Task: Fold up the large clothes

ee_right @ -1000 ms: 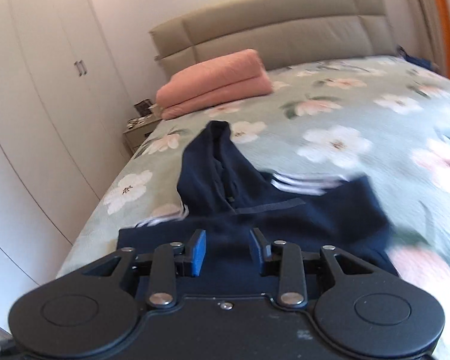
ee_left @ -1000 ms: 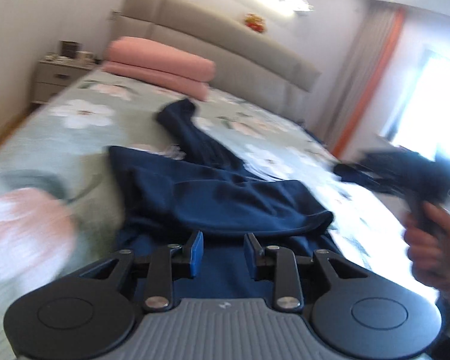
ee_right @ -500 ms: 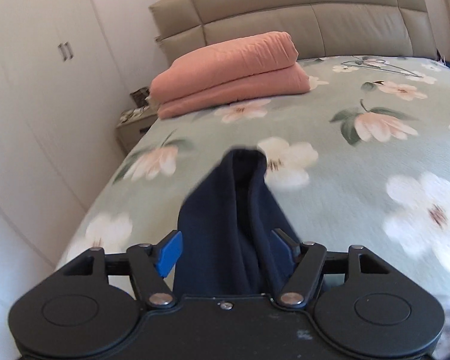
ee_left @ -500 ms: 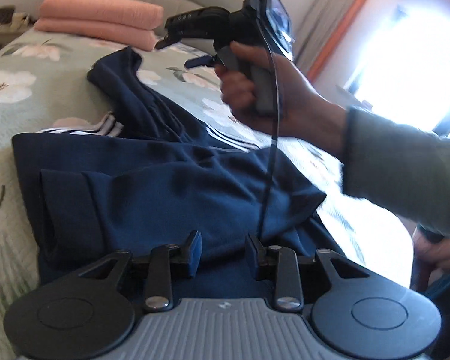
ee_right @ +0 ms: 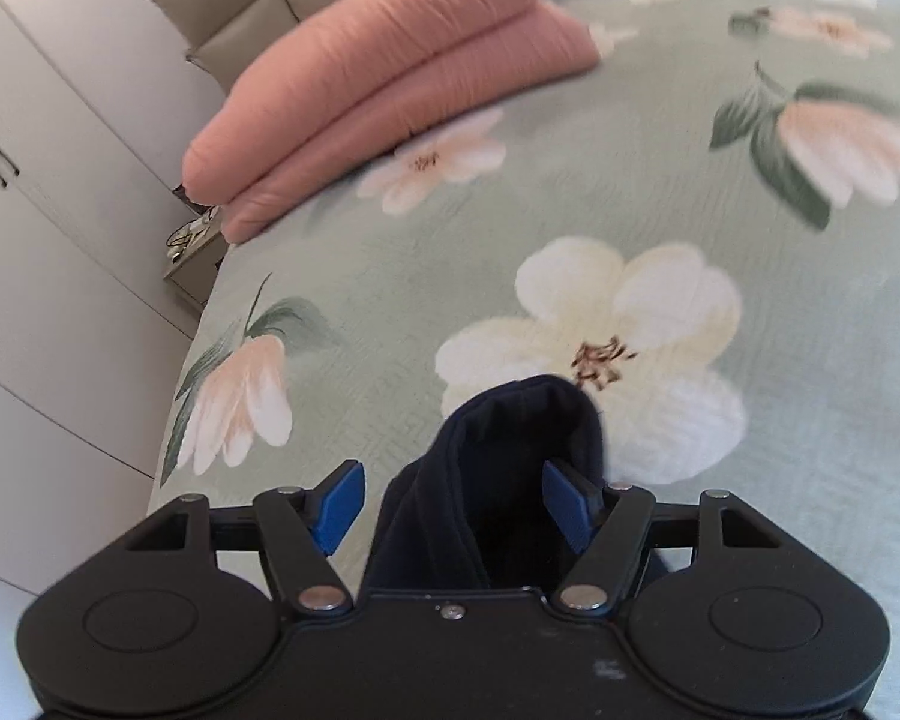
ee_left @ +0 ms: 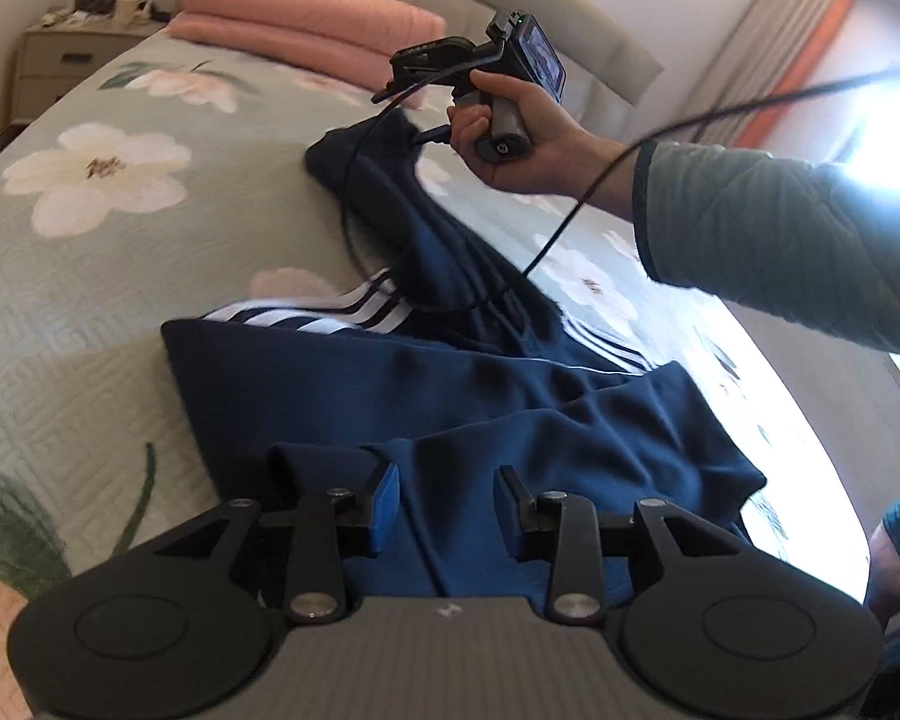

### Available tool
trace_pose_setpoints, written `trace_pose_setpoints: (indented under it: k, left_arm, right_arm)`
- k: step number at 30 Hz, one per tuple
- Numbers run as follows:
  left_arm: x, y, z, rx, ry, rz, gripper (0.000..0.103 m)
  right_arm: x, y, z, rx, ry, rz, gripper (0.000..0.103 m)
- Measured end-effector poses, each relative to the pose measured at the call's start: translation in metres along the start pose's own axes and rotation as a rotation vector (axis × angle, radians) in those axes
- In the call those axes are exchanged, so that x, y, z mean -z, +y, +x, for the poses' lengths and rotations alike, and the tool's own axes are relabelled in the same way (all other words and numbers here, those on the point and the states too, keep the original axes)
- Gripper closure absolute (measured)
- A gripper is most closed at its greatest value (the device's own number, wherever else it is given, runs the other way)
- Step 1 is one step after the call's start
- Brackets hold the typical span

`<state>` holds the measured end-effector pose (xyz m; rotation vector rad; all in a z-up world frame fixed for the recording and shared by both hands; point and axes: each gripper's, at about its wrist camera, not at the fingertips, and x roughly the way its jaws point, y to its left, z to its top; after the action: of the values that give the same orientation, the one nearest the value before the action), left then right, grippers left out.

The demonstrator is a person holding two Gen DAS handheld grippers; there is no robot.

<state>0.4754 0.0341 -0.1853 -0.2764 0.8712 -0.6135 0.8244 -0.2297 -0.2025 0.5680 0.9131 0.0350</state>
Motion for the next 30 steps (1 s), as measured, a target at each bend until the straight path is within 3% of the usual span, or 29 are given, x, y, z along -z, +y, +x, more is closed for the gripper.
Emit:
trace_pose_setpoints:
  k: [1, 2, 3, 7, 11, 17, 20, 21, 22, 23, 24, 25, 26, 28, 30]
  left_arm:
    - [0.001, 0.002, 0.003, -0.004, 0.006, -0.008, 0.066]
    - [0.0, 0.004, 0.005, -0.007, 0.01, -0.013, 0.066]
    - [0.001, 0.005, 0.007, -0.009, 0.013, -0.018, 0.066]
    - [0.007, 0.006, 0.004, -0.009, 0.017, -0.019, 0.066]
    - [0.006, -0.004, -0.008, -0.013, -0.007, -0.005, 0.066]
    - [-0.009, -0.037, -0.049, -0.021, -0.076, 0.039, 0.066]
    - [-0.018, -0.055, -0.071, -0.024, -0.112, 0.065, 0.066]
    - [-0.02, -0.061, -0.077, -0.024, -0.121, 0.074, 0.066]
    - [-0.022, -0.066, -0.083, -0.025, -0.13, 0.082, 0.065]
    - [-0.023, -0.071, -0.088, -0.027, -0.137, 0.093, 0.065]
    - [-0.025, -0.075, -0.091, -0.03, -0.14, 0.104, 0.064]
    - [-0.026, -0.079, -0.093, -0.036, -0.14, 0.114, 0.064]
    - [-0.027, -0.081, -0.094, -0.042, -0.14, 0.117, 0.064]
    - [-0.028, -0.083, -0.091, -0.04, -0.136, 0.105, 0.063]
    - [-0.029, -0.084, -0.084, -0.031, -0.13, 0.085, 0.063]
  right_arm:
    - [0.0, 0.001, 0.007, -0.003, 0.011, 0.007, 0.026]
    - [-0.001, 0.003, 0.013, 0.006, 0.01, 0.009, 0.052]
    - [0.0, 0.005, 0.016, 0.022, 0.006, 0.0, 0.093]
    - [0.011, 0.016, -0.004, 0.012, -0.05, -0.094, 0.094]
    - [0.029, 0.023, -0.08, -0.128, -0.152, -0.149, 0.094]
    - [0.08, 0.02, -0.268, -0.356, -0.305, -0.213, 0.094]
    - [0.135, 0.004, -0.38, -0.397, -0.384, -0.266, 0.093]
    - [0.155, -0.002, -0.408, -0.39, -0.383, -0.282, 0.088]
    - [0.178, -0.009, -0.431, -0.381, -0.349, -0.293, 0.083]
    - [0.201, -0.019, -0.446, -0.374, -0.274, -0.298, 0.07]
    - [0.226, -0.03, -0.454, -0.36, -0.158, -0.291, 0.045]
    - [0.251, -0.042, -0.455, -0.343, -0.029, -0.277, 0.031]
    - [0.276, -0.057, -0.454, -0.301, 0.088, -0.257, 0.025]
    - [0.322, -0.091, -0.45, -0.158, 0.262, -0.211, 0.025]
    - [0.348, -0.128, -0.449, -0.051, 0.342, -0.13, 0.025]
